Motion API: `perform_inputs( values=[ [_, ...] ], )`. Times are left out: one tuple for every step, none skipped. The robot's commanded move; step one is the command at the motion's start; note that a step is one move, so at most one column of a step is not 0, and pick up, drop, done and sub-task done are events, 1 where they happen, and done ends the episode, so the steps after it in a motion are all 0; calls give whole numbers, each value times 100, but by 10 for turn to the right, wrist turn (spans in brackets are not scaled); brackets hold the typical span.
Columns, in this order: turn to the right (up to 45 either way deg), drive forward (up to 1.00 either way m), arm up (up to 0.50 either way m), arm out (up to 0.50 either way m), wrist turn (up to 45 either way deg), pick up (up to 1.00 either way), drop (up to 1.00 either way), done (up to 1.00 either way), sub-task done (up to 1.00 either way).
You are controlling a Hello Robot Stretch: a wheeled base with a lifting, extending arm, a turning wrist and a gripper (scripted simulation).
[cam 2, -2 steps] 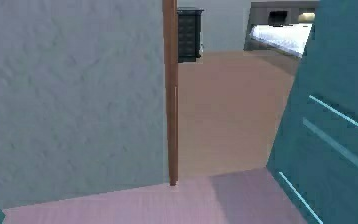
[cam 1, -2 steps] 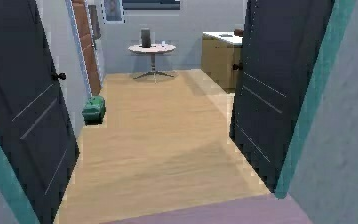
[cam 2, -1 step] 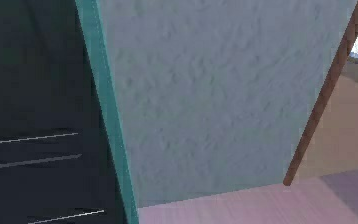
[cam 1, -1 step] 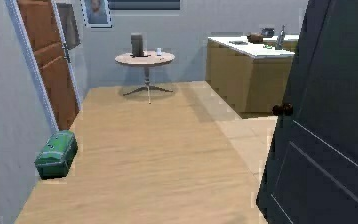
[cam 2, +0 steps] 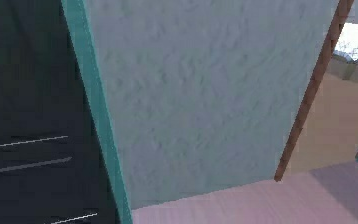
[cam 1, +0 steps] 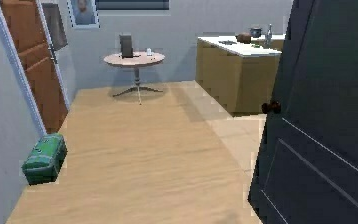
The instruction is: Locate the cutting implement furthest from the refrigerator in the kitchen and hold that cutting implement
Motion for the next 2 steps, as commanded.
perform_inputs(
  values=[
    [0,60,0,0,0,0,0,0,0],
    [0,55,0,0,0,0,0,0,0]
  ],
)
